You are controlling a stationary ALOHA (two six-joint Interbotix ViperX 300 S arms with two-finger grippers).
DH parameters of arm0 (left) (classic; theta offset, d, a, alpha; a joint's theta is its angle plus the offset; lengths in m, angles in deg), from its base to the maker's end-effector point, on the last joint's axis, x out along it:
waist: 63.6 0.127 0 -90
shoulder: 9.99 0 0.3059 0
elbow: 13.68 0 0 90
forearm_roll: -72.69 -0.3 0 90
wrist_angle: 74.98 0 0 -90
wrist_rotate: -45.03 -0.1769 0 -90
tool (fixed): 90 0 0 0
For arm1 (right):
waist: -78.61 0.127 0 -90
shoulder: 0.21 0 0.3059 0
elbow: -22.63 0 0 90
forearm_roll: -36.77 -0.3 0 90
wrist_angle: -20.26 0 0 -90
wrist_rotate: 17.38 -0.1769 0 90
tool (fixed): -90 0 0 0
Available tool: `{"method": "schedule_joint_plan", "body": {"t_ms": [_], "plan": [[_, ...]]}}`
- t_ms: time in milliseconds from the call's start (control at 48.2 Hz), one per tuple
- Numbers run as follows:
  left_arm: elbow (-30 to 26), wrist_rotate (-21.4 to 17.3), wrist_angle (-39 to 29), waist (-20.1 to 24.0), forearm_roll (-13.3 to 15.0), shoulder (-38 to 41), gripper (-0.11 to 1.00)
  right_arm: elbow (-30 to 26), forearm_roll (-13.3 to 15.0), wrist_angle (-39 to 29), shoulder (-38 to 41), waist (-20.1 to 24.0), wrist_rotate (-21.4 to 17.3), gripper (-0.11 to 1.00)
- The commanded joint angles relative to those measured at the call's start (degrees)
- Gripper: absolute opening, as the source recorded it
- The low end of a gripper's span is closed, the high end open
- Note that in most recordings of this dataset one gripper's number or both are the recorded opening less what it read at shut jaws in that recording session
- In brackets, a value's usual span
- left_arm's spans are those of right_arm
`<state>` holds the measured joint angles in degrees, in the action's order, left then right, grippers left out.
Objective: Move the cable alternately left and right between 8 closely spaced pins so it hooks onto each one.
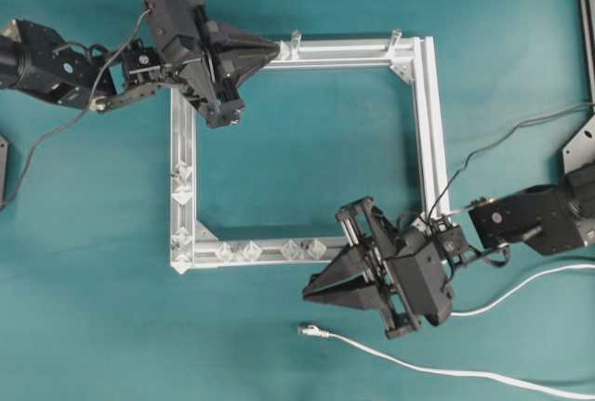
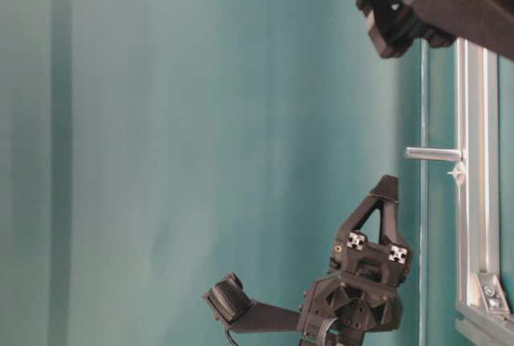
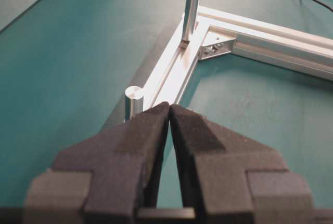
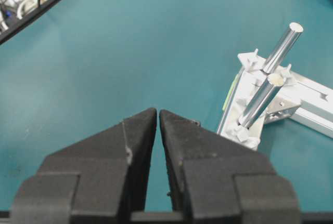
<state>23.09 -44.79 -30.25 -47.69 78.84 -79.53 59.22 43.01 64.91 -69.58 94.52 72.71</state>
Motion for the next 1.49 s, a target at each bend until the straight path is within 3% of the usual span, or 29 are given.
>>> {"method": "schedule_joint_plan", "body": {"t_ms": [0, 145, 290, 519, 664, 830, 913, 996, 1058, 1141, 1307, 1473], "plan": [[-0.97, -0.53, -1.67, -0.53, -2.11, -4.31, 0.15, -1.05, 0.18, 0.35, -1.49, 0.62, -0.53, 0.19], [-0.53, -1.14, -9.05, -0.44, -2.11, -8.70, 0.00, -1.76, 0.26, -3.52, -3.43, 0.88, -1.32, 0.00], [0.09, -1.14, -16.44, -0.88, -2.11, -14.15, 0.00, -2.64, 0.26, -10.63, -6.77, 0.97, -3.08, 0.00], [2.20, -0.53, -22.94, -1.58, -2.11, -20.30, 0.00, -4.66, 0.26, -24.17, -10.72, 2.37, -10.37, 0.00], [3.52, 0.26, -24.17, -1.85, -2.20, -22.41, 0.00, -8.53, 0.35, -36.83, -10.46, 5.10, -13.80, 0.00], [4.57, 1.32, -24.17, -2.72, -2.11, -23.64, 0.00, -12.57, 0.35, -46.05, -8.96, 6.94, -16.17, 0.00], [4.92, 1.41, -24.17, -3.34, -2.11, -23.82, 0.02, -14.06, 0.35, -48.87, -7.82, 7.03, -18.02, 0.00], [5.27, 1.41, -24.17, -3.96, -2.11, -23.82, 0.20, -15.47, 0.35, -50.89, -6.24, 6.94, -20.48, 0.01], [5.62, 1.41, -24.17, -4.39, -2.11, -23.73, 0.38, -16.44, 0.35, -51.59, -5.10, 7.12, -21.88, 0.09], [5.98, 1.32, -24.17, -5.01, -2.20, -23.82, 0.59, -17.75, 0.35, -51.94, -3.78, 7.12, -23.20, 0.31], [6.68, 1.32, -24.17, -5.71, -2.11, -24.08, 0.55, -20.21, 0.35, -52.21, -1.23, 7.21, -23.82, 0.77], [7.56, 1.14, -24.52, -5.80, -2.11, -25.05, 0.55, -21.88, 0.35, -54.49, 0.62, 7.21, -23.91, 0.78]]}}
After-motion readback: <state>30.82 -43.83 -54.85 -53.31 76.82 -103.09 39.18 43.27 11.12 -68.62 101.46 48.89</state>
